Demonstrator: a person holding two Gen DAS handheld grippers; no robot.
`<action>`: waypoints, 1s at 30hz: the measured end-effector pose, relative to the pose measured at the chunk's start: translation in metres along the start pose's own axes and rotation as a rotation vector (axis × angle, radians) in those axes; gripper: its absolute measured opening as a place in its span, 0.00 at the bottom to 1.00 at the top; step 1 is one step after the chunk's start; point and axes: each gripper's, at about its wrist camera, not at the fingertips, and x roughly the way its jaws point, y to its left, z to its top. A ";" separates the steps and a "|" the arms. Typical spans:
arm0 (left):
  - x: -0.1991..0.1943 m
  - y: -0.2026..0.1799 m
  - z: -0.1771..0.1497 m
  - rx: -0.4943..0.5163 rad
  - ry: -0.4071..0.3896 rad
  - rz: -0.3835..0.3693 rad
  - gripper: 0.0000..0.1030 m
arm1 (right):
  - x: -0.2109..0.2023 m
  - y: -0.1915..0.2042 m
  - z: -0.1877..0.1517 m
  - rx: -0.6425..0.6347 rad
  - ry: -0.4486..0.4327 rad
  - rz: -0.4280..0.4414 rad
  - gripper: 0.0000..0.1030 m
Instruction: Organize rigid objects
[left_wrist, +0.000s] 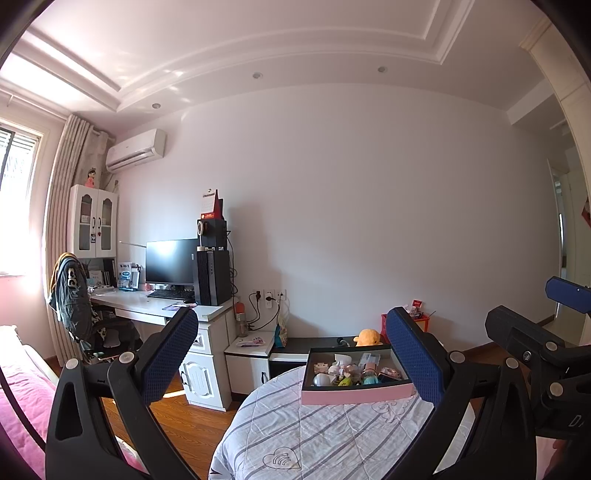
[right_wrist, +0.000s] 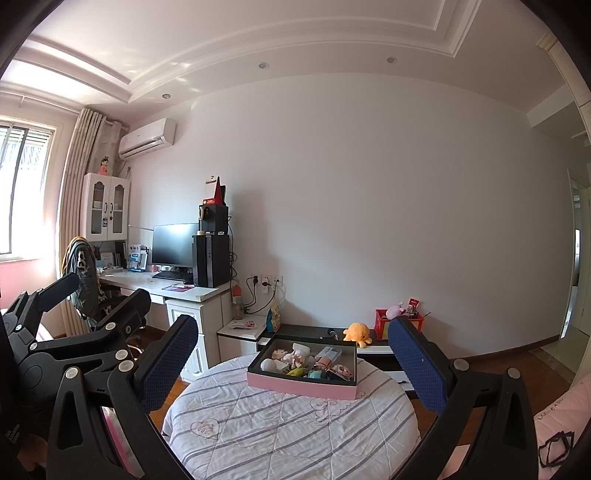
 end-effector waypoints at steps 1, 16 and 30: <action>0.000 0.000 0.000 0.000 0.000 0.000 1.00 | 0.000 0.000 0.000 0.000 0.000 -0.001 1.00; 0.000 0.000 0.000 0.000 0.001 0.000 1.00 | 0.000 0.000 0.000 -0.001 0.001 0.000 1.00; 0.001 0.000 0.000 0.000 0.002 0.001 1.00 | 0.000 0.001 -0.002 -0.001 0.004 -0.002 1.00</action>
